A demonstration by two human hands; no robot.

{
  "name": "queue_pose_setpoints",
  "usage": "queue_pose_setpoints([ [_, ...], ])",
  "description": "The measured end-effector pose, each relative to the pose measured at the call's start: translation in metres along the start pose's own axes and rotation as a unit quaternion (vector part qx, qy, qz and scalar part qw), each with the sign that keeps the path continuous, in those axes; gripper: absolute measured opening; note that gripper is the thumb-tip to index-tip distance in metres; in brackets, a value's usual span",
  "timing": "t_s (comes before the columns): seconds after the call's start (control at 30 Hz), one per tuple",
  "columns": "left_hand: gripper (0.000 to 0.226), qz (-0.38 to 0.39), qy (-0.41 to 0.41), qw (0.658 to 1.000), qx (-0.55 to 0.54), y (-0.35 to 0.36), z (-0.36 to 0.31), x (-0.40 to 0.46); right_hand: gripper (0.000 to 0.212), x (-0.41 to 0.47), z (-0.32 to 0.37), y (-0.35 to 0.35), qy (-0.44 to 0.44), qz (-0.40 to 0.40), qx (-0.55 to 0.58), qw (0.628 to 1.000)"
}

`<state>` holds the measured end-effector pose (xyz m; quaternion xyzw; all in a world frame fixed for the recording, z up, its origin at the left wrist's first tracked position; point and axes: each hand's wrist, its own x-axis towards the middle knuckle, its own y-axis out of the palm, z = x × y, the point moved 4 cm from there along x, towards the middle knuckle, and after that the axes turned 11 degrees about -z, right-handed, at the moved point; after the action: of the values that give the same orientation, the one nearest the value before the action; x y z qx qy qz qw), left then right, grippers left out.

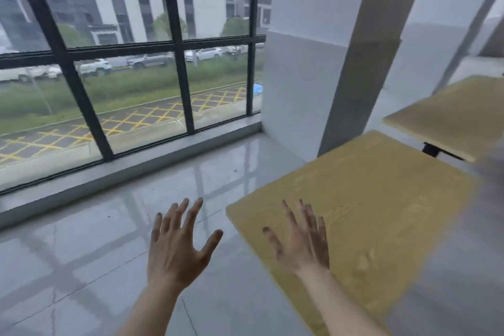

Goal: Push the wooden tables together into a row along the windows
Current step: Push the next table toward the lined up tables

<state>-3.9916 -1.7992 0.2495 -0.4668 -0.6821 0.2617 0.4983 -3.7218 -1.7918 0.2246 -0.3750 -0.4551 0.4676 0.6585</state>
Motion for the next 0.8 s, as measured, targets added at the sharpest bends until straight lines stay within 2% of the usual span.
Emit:
queue_pose_setpoints([
  [0.1,0.091,0.047,0.110,0.991,-0.053,0.036,-0.037,0.024,0.110,-0.029,-0.044,-0.012,0.119,-0.050,-0.024,0.991],
  [0.27,0.085,0.084,0.213,0.967,-0.113,0.082,-0.089,0.039,0.096,-0.065,-0.087,-0.023,0.248,-0.056,-0.054,0.966],
  [0.4,0.084,0.114,0.262,0.947,-0.149,0.109,-0.112,0.044,0.098,-0.076,-0.101,-0.020,0.299,-0.066,-0.070,0.950],
  [0.6,0.086,0.167,0.329,0.913,-0.173,0.154,-0.125,0.054,0.085,-0.087,-0.095,-0.003,0.351,-0.084,-0.085,0.929],
  [0.8,0.084,0.202,0.376,0.883,-0.197,0.224,-0.111,0.066,0.086,-0.092,-0.088,0.059,0.415,-0.083,-0.099,0.901],
])
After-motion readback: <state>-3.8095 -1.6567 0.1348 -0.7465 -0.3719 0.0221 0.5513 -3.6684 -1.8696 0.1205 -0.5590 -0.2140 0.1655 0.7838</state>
